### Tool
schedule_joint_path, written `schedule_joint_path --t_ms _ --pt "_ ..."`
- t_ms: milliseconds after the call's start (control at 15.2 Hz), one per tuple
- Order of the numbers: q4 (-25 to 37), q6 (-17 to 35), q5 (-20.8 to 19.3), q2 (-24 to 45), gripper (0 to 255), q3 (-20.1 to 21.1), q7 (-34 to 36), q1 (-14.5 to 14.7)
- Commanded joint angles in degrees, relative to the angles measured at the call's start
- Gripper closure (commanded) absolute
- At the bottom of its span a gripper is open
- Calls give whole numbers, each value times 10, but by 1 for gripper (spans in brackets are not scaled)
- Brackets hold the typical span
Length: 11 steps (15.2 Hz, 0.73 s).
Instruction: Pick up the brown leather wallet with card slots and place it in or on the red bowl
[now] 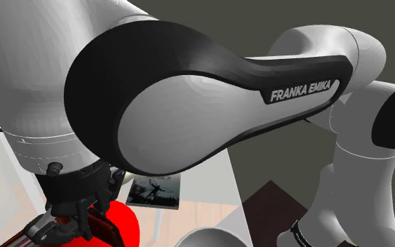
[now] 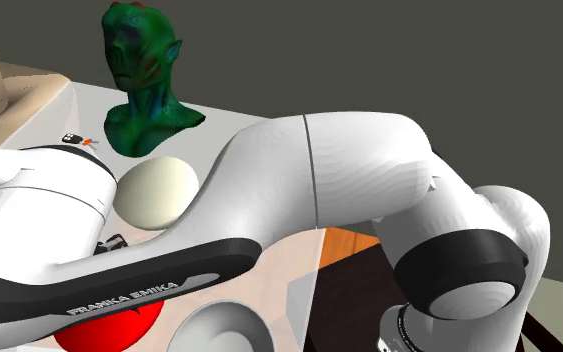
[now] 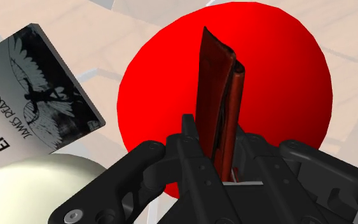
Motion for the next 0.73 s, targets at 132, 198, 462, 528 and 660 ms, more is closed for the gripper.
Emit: schedule_joint_path --t_ms 132,198,462,528,660 --pt "0 0 0 0 0 0 0 0" --pt "-1 0 0 0 0 0 0 0" --pt "54 -44 -5 10 0 0 -1 12" --pt "84 -67 -8 17 0 -1 -1 19" --pt "111 -87 -12 24 0 -2 -1 26"
